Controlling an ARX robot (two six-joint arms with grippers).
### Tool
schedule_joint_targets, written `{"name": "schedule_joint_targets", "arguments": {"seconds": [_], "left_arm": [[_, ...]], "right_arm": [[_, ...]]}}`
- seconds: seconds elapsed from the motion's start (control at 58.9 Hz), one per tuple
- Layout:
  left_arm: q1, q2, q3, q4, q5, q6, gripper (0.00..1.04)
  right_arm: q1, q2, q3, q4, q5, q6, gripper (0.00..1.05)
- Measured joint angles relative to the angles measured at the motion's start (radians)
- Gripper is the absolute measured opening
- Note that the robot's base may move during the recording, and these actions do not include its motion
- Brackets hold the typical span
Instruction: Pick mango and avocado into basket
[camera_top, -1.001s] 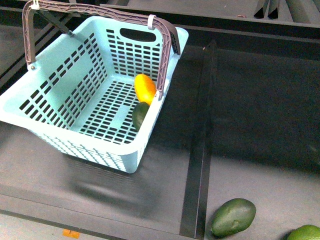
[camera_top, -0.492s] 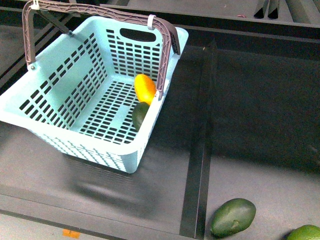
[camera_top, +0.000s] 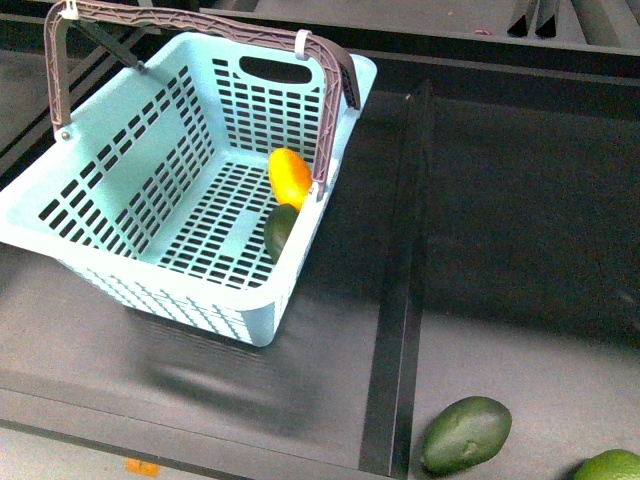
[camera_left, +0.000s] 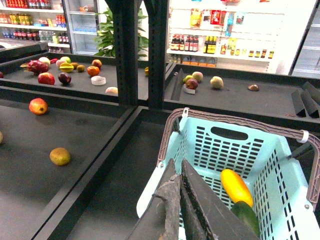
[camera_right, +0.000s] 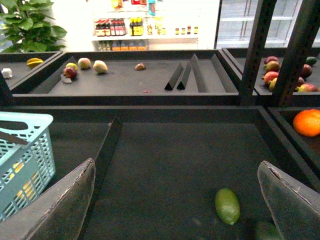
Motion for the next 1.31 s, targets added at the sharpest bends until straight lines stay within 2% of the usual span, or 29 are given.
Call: {"name": "schedule_joint_targets", "arguments": {"seconds": [0.153, 0.221, 0.254, 0.763, 0.916, 1.239, 1.306], "left_arm": [[0.000, -0.043, 0.000, -0.045, 0.000, 0.000, 0.03], [0.000, -0.151, 0.000, -0.185, 0.000, 0.000, 0.03], [0.000, -0.193, 0.000, -0.208, 0.000, 0.000, 0.03], [0.000, -0.209, 0.000, -0.216, 0.000, 0.000, 0.03], [0.000, -0.209, 0.000, -0.216, 0.000, 0.000, 0.36], [0.000, -0.209, 0.000, -0.216, 0.000, 0.000, 0.97], [0.000, -0.209, 0.000, -0.216, 0.000, 0.002, 0.96]], "right_arm": [[0.000, 0.000, 0.000, 0.000, 0.000, 0.000, 0.96], [0.000, 0.000, 0.000, 0.000, 0.000, 0.000, 0.96], [0.000, 0.000, 0.000, 0.000, 0.000, 0.000, 0.96], [0.000, 0.000, 0.000, 0.000, 0.000, 0.000, 0.96], [0.000, 0.000, 0.000, 0.000, 0.000, 0.000, 0.96], [0.000, 0.000, 0.000, 0.000, 0.000, 0.000, 0.96], [0.000, 0.000, 0.000, 0.000, 0.000, 0.000, 0.96]]}}
